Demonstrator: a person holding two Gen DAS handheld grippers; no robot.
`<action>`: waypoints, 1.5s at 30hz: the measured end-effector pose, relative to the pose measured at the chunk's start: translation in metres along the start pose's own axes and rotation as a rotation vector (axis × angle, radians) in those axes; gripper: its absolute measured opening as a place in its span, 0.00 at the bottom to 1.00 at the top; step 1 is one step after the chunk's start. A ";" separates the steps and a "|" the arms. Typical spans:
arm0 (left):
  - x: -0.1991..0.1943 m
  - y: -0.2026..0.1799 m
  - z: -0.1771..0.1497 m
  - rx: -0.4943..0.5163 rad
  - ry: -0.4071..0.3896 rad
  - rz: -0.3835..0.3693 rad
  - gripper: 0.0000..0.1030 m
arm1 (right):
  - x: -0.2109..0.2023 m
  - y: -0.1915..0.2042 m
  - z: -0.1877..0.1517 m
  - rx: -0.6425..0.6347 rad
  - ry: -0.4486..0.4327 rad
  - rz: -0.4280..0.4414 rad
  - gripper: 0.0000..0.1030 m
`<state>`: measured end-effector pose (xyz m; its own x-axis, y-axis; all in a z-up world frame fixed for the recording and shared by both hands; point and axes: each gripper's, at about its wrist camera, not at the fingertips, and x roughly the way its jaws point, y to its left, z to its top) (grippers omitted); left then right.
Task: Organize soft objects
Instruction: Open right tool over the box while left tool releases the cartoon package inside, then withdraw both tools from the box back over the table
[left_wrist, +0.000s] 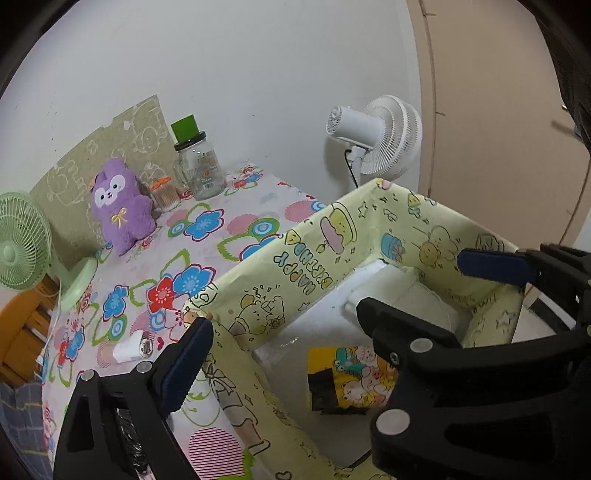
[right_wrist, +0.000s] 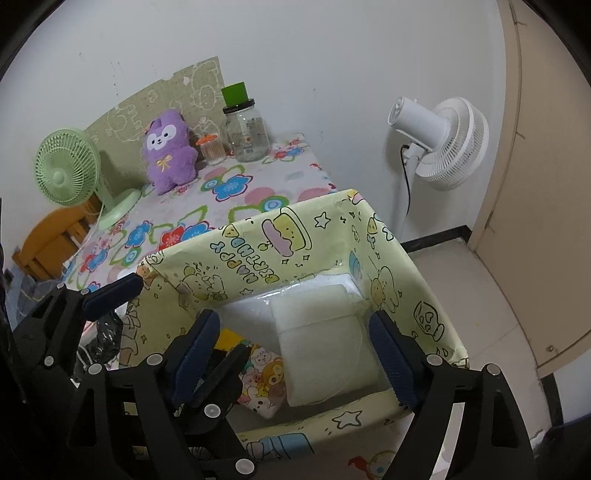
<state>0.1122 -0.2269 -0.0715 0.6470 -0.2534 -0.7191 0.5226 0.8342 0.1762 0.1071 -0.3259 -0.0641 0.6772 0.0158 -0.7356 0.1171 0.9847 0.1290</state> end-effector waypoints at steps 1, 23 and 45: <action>0.000 0.000 -0.001 0.008 0.002 -0.001 0.93 | 0.000 0.002 -0.001 0.001 -0.005 -0.003 0.83; -0.027 0.029 -0.014 0.044 -0.049 -0.045 0.93 | -0.026 0.040 -0.011 0.011 -0.060 -0.008 0.83; -0.091 0.099 -0.052 -0.116 -0.116 0.006 0.93 | -0.064 0.131 -0.022 -0.129 -0.160 0.020 0.94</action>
<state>0.0759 -0.0959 -0.0232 0.7133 -0.2969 -0.6349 0.4548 0.8853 0.0969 0.0629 -0.1944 -0.0147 0.7864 0.0184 -0.6175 0.0151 0.9987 0.0489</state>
